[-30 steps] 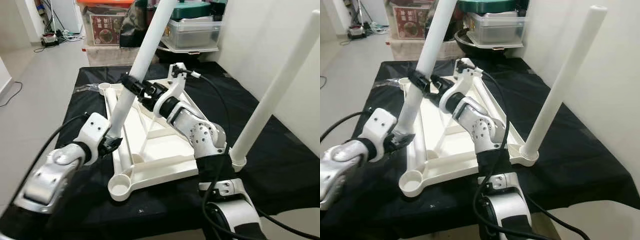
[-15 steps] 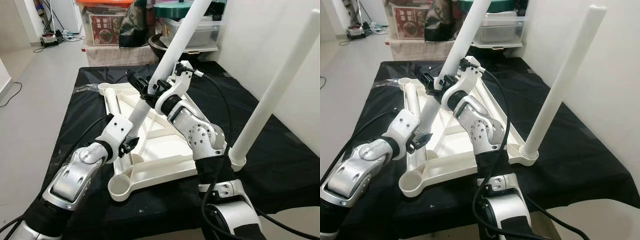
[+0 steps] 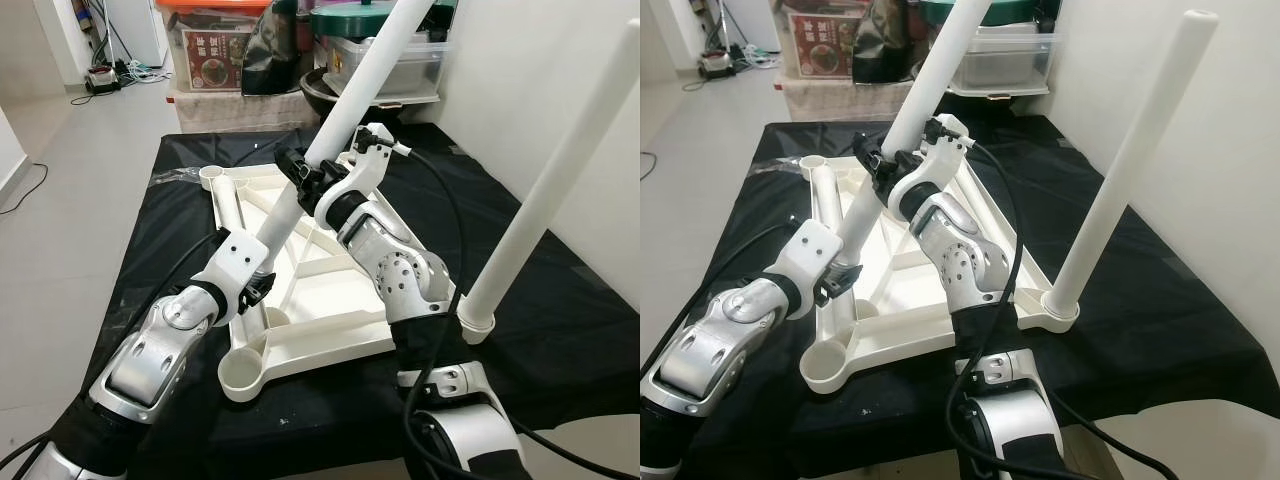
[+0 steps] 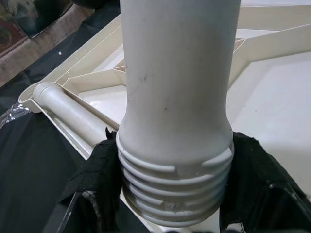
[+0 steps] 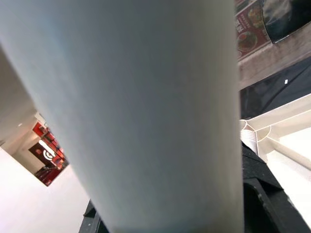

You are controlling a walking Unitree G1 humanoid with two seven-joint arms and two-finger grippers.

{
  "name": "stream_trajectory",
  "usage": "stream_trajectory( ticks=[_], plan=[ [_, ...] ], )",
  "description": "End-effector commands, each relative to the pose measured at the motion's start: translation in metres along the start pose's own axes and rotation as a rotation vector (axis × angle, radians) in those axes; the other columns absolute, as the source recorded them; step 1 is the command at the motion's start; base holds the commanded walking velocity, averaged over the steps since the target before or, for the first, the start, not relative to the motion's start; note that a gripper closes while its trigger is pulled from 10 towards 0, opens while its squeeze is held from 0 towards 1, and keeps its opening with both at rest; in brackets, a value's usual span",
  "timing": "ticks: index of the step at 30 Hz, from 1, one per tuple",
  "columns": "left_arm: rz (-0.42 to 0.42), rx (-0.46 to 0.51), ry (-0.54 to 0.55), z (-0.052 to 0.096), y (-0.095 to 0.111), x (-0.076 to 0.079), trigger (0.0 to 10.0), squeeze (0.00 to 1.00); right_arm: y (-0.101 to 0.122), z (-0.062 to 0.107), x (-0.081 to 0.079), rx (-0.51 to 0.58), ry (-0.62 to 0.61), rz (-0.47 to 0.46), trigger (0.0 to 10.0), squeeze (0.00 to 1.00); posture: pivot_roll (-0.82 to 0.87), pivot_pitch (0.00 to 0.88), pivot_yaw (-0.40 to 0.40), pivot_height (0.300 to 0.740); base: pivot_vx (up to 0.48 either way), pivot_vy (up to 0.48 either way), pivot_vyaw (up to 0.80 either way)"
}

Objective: Building children table

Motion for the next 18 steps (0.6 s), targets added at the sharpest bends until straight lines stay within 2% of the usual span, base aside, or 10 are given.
stream_trajectory(
  ticks=[1, 8, 9, 11, 14, 15, 16, 18],
  plan=[
    [-0.031, 0.021, -0.004, -0.004, 0.000, 0.005, 10.0, 1.00, -0.026, -0.003, -0.029, -0.024, 0.089, -0.183, 0.0, 0.00, 0.04, 0.000, -0.040, 0.740, 0.000, 0.000, 0.00],
    [-0.037, 0.027, 0.023, 0.000, -0.003, -0.002, 10.0, 1.00, -0.021, -0.002, -0.026, -0.005, 0.088, -0.174, 0.0, 0.00, 0.04, 0.000, -0.042, 0.740, 0.000, 0.000, 0.00],
    [-0.039, 0.035, 0.034, 0.003, -0.002, -0.005, 10.0, 1.00, -0.018, -0.001, -0.023, 0.007, 0.088, -0.157, 0.0, 0.00, 0.05, 0.000, -0.049, 0.740, 0.000, 0.000, 0.00],
    [-0.034, 0.098, 0.060, 0.019, 0.012, -0.016, 10.0, 1.00, -0.002, -0.002, -0.006, 0.048, 0.084, -0.045, 0.0, 0.00, 0.06, 0.000, -0.052, 0.740, 0.000, 0.000, 0.00],
    [-0.037, 0.119, 0.053, 0.025, 0.017, -0.017, 10.0, 1.00, 0.004, -0.002, 0.000, 0.059, 0.082, -0.011, 0.0, 0.00, 0.06, 0.000, -0.052, 0.740, 0.000, 0.000, 0.00],
    [-0.056, 0.133, 0.036, 0.032, 0.021, -0.017, 10.0, 0.58, 0.011, -0.002, 0.007, 0.068, 0.077, 0.026, 0.0, 0.00, 0.07, 0.000, -0.057, 0.740, 0.000, 0.000, 0.00],
    [-0.064, 0.143, 0.016, 0.038, 0.022, -0.016, 10.0, 0.58, 0.018, -0.001, 0.014, 0.077, 0.067, 0.055, 0.0, 0.00, 0.07, 0.000, -0.059, 0.740, 0.000, 0.000, 0.00],
    [-0.064, 0.143, 0.016, 0.038, 0.022, -0.016, 10.0, 0.58, 0.018, -0.001, 0.014, 0.077, 0.067, 0.055, 0.0, 0.00, 0.07, 0.000, -0.059, 0.740, 0.000, 0.000, 0.00]
  ],
)
Point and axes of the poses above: a point about 5 cm out from each wrist's last joint towards the gripper, its own z axis pointing back from the gripper into the wrist, its own y axis along the axis of the wrist's last joint, x = y × z, the point moved 1 cm from there along -z, pointing out of the wrist towards the gripper
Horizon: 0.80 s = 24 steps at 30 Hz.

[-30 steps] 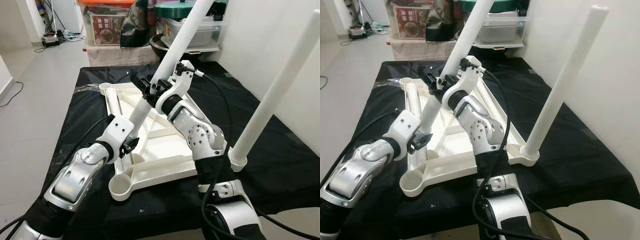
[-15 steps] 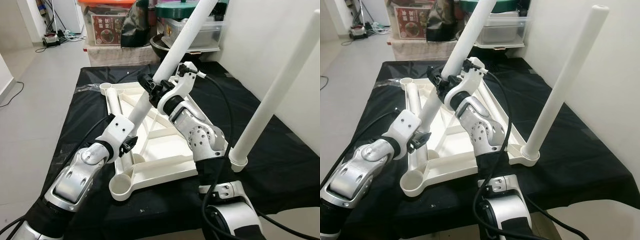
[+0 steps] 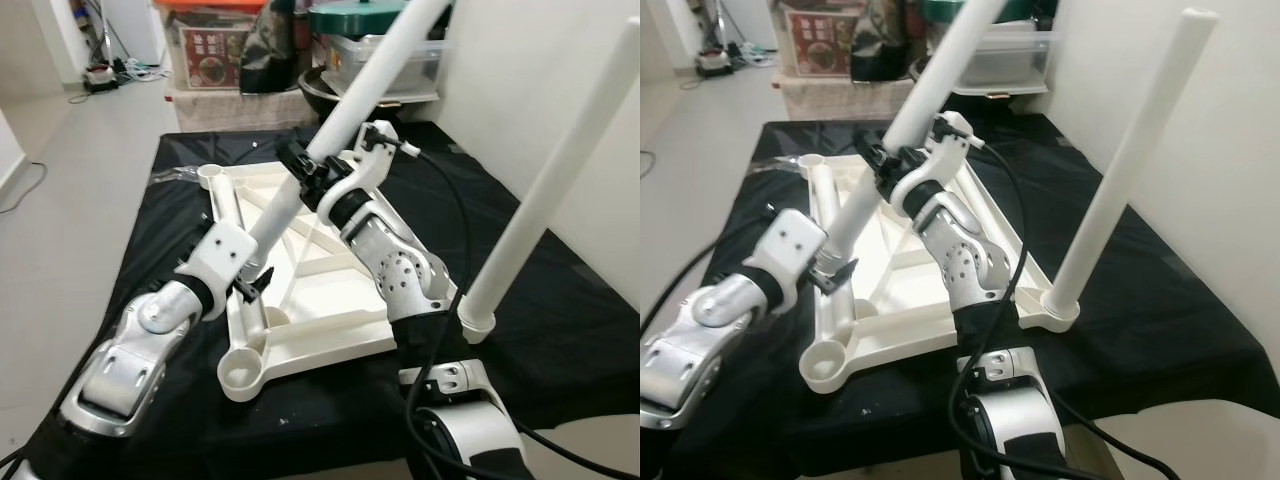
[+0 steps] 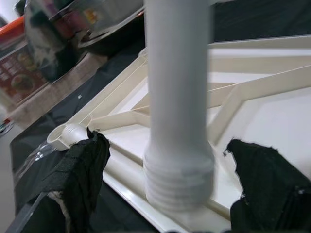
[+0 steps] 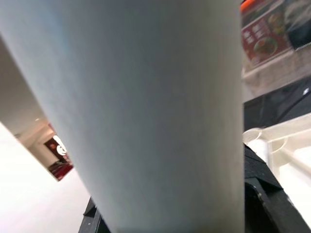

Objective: Building children table

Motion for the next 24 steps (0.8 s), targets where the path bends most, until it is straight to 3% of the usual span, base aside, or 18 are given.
stream_trajectory(
  ticks=[1, 3, 5, 6, 7, 9, 11, 13, 14, 18, 24],
  plan=[
    [0.001, -0.029, -0.042, 0.011, -0.006, 0.003, 10.0, 0.00, 0.018, 0.000, 0.012, 0.045, -0.020, 0.074, 0.0, 0.00, 0.07, 0.000, -0.064, 0.740, 0.000, 0.000, 0.00],
    [0.001, -0.029, -0.042, 0.011, -0.006, 0.003, 10.0, 0.00, 0.018, 0.000, 0.012, 0.045, -0.020, 0.074, 0.0, 0.00, 0.07, 0.000, -0.064, 0.740, 0.000, 0.000, 0.00],
    [0.029, -0.060, -0.028, 0.027, -0.018, 0.004, 10.0, 0.00, 0.054, 0.005, 0.039, 0.085, -0.075, 0.253, 0.0, 0.00, 0.08, 0.000, -0.077, 0.740, 0.000, 0.000, 0.00],
    [0.029, -0.060, -0.028, 0.027, -0.018, 0.004, 10.0, 0.00, 0.054, 0.005, 0.039, 0.085, -0.075, 0.253, 0.0, 0.00, 0.08, 0.000, -0.077, 0.740, 0.000, 0.000, 0.00],
    [0.078, -0.064, 0.010, 0.032, -0.022, 0.003, 10.0, 0.00, 0.071, 0.006, 0.044, 0.103, -0.074, 0.320, 0.0, 0.00, 0.08, 0.000, -0.078, 0.740, 0.000, 0.000, 0.00],
    [0.139, -0.072, 0.091, 0.036, -0.026, -0.003, 10.0, 0.00, 0.090, 0.007, 0.042, 0.120, -0.009, 0.370, 0.0, 0.00, 0.08, 0.000, -0.076, 0.740, 0.000, 0.000, 0.00],
    [0.139, -0.072, 0.091, 0.036, -0.026, -0.003, 10.0, 0.00, 0.090, 0.007, 0.042, 0.120, -0.009, 0.370, 0.0, 0.00, 0.08, 0.000, -0.076, 0.740, 0.000, 0.000, 0.00],
    [0.217, -0.072, 0.174, 0.040, -0.027, -0.010, 10.0, 0.00, 0.101, 0.009, 0.032, 0.114, 0.146, 0.349, 0.0, 0.00, 0.08, 0.000, -0.078, 0.740, 0.000, 0.000, 0.00],
    [0.217, -0.072, 0.174, 0.040, -0.027, -0.010, 10.0, 0.00, 0.101, 0.009, 0.032, 0.114, 0.146, 0.349, 0.0, 0.00, 0.08, 0.000, -0.078, 0.740, 0.000, 0.000, 0.00],
    [0.302, -0.085, 0.171, 0.044, -0.034, -0.001, 10.0, 0.00, 0.103, 0.022, 0.017, 0.045, 0.400, 0.345, 0.0, 0.00, 0.06, 0.000, -0.075, 0.740, 0.000, 0.000, 0.00],
    [0.332, -0.094, 0.152, 0.045, -0.039, 0.004, 10.0, 0.00, 0.097, 0.026, 0.017, -0.012, 0.465, 0.370, 0.0, 0.00, 0.06, 0.000, -0.072, 0.740, 0.000, 0.000, 0.00]
  ],
)
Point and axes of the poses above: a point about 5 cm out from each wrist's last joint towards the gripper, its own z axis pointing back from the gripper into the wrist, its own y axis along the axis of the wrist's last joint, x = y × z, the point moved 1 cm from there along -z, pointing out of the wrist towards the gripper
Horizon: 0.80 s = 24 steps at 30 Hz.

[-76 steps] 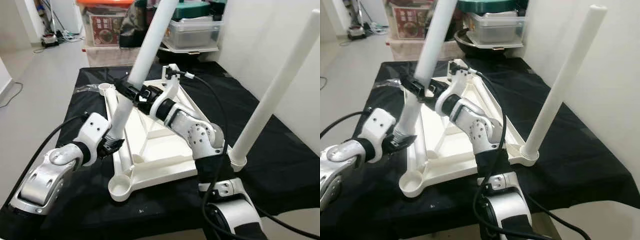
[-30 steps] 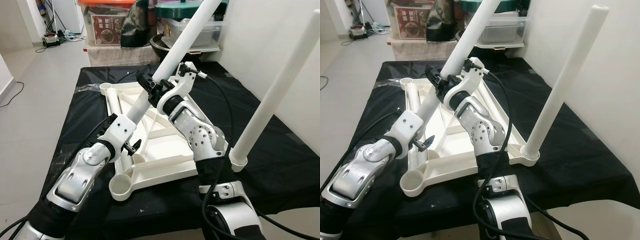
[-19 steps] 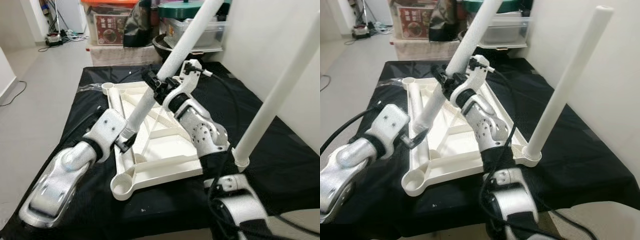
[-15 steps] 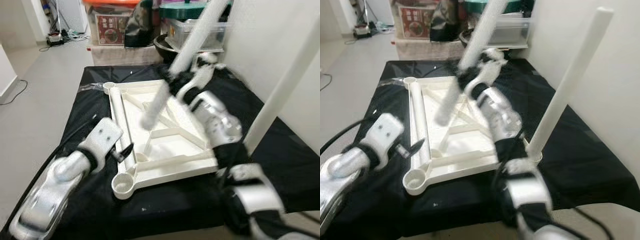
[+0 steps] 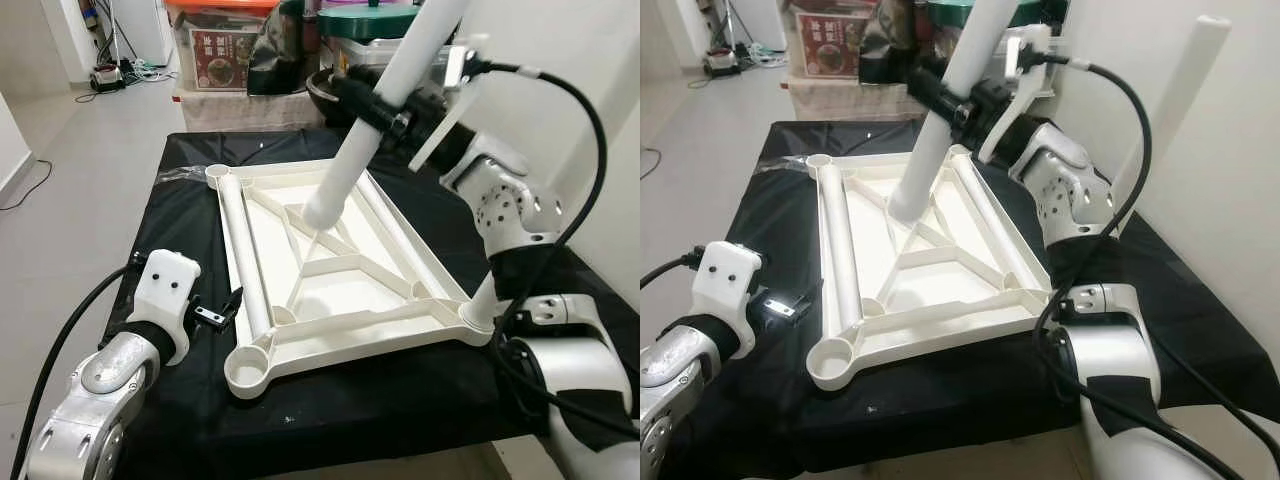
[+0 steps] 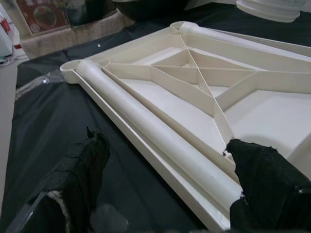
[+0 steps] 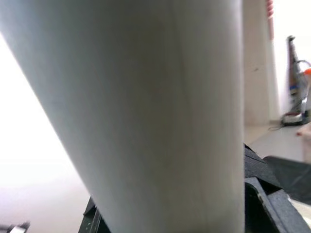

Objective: Building children table

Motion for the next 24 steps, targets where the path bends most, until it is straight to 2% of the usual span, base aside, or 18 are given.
stream_trajectory(
  ticks=[1, 14, 16, 17, 19, 24],
  plan=[
    [0.018, -0.010, -0.009, 0.002, -0.003, 0.002, 10.0, 0.00, 0.005, 0.002, 0.000, 0.007, 0.016, 0.012, 0.0, 0.00, 0.06, 0.000, -0.072, 0.740, 0.000, 0.000, 0.00],
    [0.059, -0.050, -0.008, 0.008, -0.016, 0.000, 10.0, 0.00, 0.020, 0.005, 0.008, 0.018, 0.055, 0.012, 0.0, 0.00, 0.05, 0.000, -0.071, 0.740, 0.000, 0.000, 0.00],
    [0.072, -0.053, -0.005, 0.010, -0.018, 0.000, 10.0, 0.00, 0.034, 0.005, 0.016, 0.109, 0.002, -0.154, 0.0, 0.00, 0.06, 0.000, -0.080, 0.740, 0.000, 0.000, 0.00],
    [0.072, -0.053, -0.005, 0.010, -0.018, 0.000, 10.0, 0.00, 0.034, 0.005, 0.016, 0.109, 0.002, -0.154, 0.0, 0.00, 0.06, 0.000, -0.080, 0.740, 0.000, 0.000, 0.00],
    [0.075, -0.056, -0.004, 0.011, -0.019, 0.000, 10.0, 0.00, 0.040, 0.003, 0.021, 0.162, -0.027, -0.279, 0.0, 0.00, 0.06, 0.000, -0.082, 0.740, 0.000, 0.000, 0.00],
    [0.075, -0.056, -0.013, 0.009, -0.020, 0.001, 10.0, 0.00, 0.032, 0.001, 0.019, 0.156, -0.003, -0.325, 0.0, 0.00, 0.06, 0.000, -0.076, 0.740, 0.000, 0.000, 0.00]
  ],
)
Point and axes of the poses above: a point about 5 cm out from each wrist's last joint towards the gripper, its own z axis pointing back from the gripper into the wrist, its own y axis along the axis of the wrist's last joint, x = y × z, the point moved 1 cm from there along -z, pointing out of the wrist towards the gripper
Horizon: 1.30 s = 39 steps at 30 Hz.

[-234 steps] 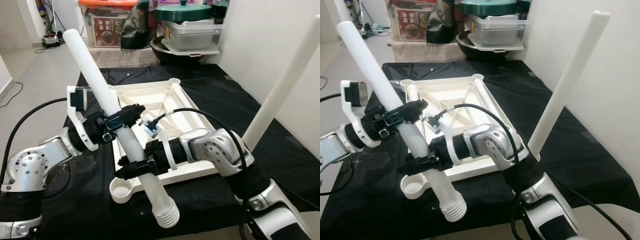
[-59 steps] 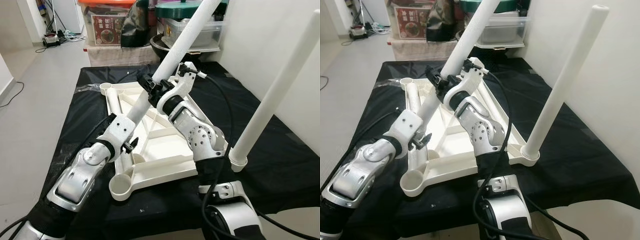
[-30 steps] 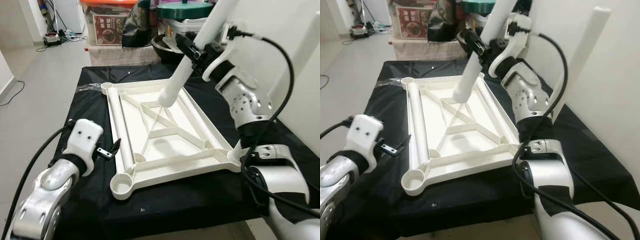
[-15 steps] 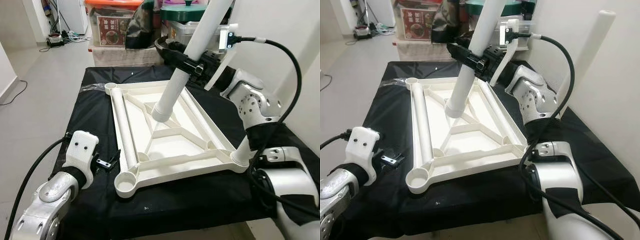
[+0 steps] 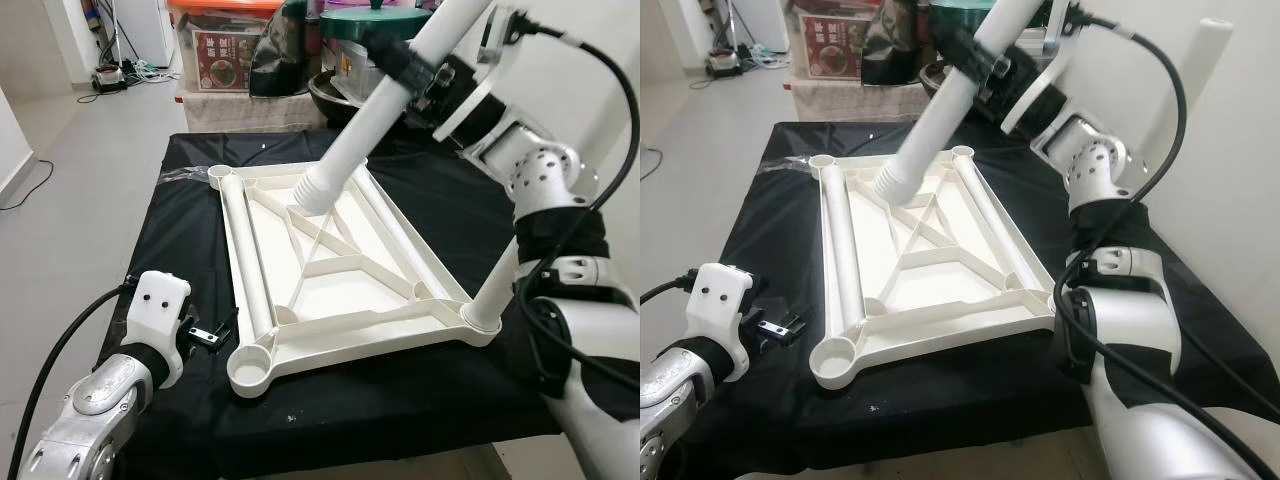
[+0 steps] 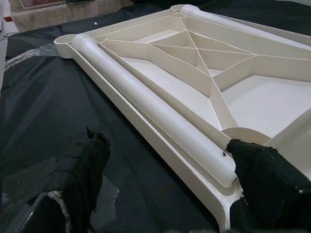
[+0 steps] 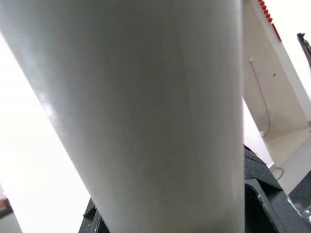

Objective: Building children table

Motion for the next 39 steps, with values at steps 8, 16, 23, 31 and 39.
stream_trajectory(
  ticks=[8, 16, 23, 31, 39],
  plan=[
    [0.017, 0.009, -0.037, -0.002, -0.004, 0.002, 10.0, 0.00, -0.018, 0.001, -0.005, -0.052, 0.041, -0.038, 0.0, 0.00, 0.06, 0.000, -0.077, 0.740, 0.000, 0.000, 0.00],
    [0.034, 0.007, -0.028, 0.001, -0.002, 0.002, 10.0, 0.00, -0.023, 0.000, -0.006, -0.065, 0.043, -0.063, 0.0, 0.00, 0.07, 0.000, -0.082, 0.740, 0.000, 0.000, 0.00],
    [0.038, 0.002, -0.030, 0.000, -0.004, 0.002, 10.0, 0.00, -0.029, -0.002, -0.009, -0.076, 0.053, -0.080, 0.0, 0.00, 0.05, 0.000, -0.077, 0.740, 0.000, 0.000, 0.00],
    [0.046, -0.002, -0.036, -0.002, -0.006, 0.005, 10.0, 0.00, -0.044, 0.006, -0.008, -0.112, 0.031, -0.078, 0.0, 0.00, 0.06, 0.000, -0.078, 0.740, 0.000, 0.000, 0.00],
    [0.075, 0.004, -0.068, -0.002, -0.007, 0.009, 10.0, 0.00, -0.073, 0.021, -0.020, -0.218, 0.106, -0.019, 0.0, 0.00, 0.06, 0.000, -0.077, 0.740, 0.000, 0.146, 0.00]
  ],
)
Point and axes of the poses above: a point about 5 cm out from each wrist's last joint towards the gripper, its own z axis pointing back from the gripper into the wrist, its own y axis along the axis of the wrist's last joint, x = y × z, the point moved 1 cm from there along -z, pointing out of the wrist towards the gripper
